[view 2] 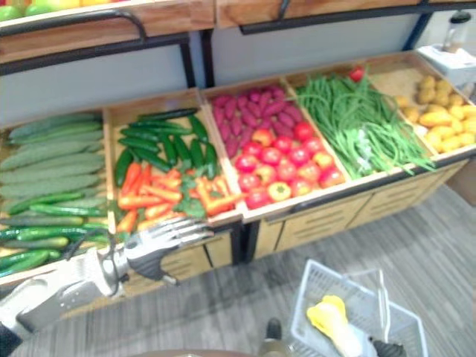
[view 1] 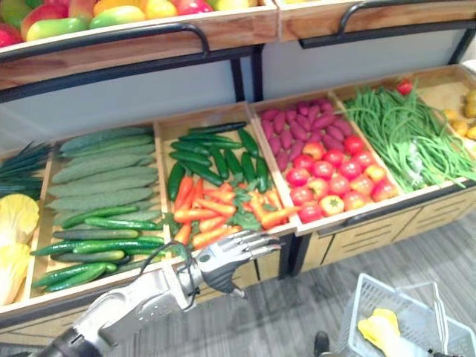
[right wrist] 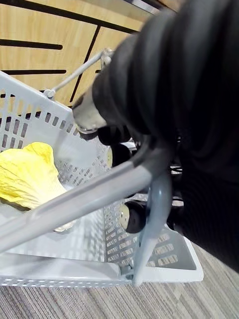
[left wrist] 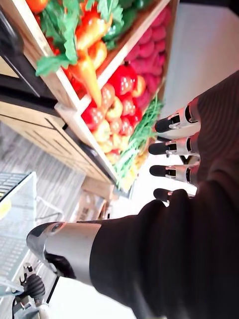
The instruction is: Pick vegetable in the basket
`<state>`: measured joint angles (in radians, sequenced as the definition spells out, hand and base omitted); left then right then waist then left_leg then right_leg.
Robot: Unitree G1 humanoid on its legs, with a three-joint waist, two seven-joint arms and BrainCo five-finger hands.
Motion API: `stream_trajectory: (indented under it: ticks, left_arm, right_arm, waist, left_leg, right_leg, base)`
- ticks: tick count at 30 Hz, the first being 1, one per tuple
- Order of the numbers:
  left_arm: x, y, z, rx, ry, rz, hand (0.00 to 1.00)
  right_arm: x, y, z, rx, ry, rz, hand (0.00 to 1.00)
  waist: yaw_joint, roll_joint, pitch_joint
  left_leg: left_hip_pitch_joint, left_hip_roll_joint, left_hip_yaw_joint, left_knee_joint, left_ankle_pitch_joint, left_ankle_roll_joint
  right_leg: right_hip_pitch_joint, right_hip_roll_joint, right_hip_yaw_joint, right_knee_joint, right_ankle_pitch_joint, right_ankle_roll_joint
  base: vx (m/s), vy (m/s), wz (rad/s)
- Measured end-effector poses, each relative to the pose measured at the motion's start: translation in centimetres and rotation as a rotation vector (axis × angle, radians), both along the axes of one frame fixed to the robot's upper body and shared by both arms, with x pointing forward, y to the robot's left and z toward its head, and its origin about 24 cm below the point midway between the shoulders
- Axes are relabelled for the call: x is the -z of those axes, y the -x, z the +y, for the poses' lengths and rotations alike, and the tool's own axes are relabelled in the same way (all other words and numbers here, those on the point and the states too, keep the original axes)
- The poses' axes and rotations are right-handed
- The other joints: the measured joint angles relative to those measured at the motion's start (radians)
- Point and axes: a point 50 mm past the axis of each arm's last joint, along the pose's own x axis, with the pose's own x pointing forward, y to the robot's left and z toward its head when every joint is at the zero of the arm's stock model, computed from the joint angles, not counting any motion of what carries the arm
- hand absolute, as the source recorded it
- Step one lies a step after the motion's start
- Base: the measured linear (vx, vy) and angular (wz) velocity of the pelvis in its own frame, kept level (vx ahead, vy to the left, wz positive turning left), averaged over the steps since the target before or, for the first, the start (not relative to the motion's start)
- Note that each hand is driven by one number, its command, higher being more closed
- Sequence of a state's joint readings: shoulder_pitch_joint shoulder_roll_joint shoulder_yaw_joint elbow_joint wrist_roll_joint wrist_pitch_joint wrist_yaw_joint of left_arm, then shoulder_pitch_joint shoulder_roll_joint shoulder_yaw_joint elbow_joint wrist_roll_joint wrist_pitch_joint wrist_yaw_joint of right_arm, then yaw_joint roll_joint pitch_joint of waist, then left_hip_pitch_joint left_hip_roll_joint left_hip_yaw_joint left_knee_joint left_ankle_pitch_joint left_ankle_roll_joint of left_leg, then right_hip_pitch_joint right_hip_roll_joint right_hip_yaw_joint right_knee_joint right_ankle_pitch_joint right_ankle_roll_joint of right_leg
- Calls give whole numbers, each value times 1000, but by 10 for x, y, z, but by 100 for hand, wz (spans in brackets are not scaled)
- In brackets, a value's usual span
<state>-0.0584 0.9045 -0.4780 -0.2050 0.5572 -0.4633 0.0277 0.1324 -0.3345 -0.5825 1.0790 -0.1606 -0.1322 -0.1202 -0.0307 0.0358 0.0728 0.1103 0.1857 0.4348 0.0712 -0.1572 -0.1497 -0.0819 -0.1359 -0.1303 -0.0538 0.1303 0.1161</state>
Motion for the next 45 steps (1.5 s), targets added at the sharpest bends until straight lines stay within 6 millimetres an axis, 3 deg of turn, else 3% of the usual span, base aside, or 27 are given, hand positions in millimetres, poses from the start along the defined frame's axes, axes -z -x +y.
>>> stream_trajectory:
  ticks: [5,6,11,16,18,25,45]
  left_arm:
    - [6,-31,-7,-128,60,-17,0]
    - [8,-38,-9,-154,47,-30,0]
    - [24,-59,-6,-289,34,-25,0]
    - [42,-74,9,-472,31,-2,0]
    - [50,-78,21,-566,15,19,0]
    - [65,-88,39,-716,-8,64,0]
    - [53,-106,17,-713,76,51,0]
  right_arm:
    - [3,2,4,-21,-4,31,100]
    - [5,2,8,-19,-15,31,100]
    - [9,2,15,-12,-40,38,100]
    - [9,2,15,-11,-40,41,100]
    - [10,-1,16,-14,-42,36,100]
    - [8,-12,17,-23,-43,12,100]
    - [4,-35,18,-32,-23,-37,100]
  waist:
    - [-22,0,-3]
    - [-22,-11,1]
    - [-24,-5,-5]
    - [-29,-9,-3]
    - [-46,-10,-2]
    - [-47,-13,4]
    - [-51,9,53]
  left_leg:
    - [4,2,21,0,0,0]
    - [5,3,25,-1,0,-1]
    - [14,-6,43,-6,0,-1]
    - [15,-21,41,-17,0,0]
    - [15,-24,33,-19,-1,1]
    - [15,-25,34,-27,-1,1]
    - [1,-27,49,-32,-1,0]
  right_leg:
    - [-4,6,16,-4,6,-1]
    - [-8,8,21,-4,6,-1]
    - [-13,7,36,-19,26,-3]
    - [-7,-4,32,-39,34,3]
    - [0,-7,27,-47,35,4]
    - [-2,-7,26,-50,35,5]
    - [-35,-4,38,-50,35,5]
  base:
    - [-11,-22,-12]
    - [-8,-25,-13]
    - [-8,-14,-13]
    - [-3,-3,1]
    - [-15,-18,8]
    - [-17,-37,0]
    - [-21,-45,-2]
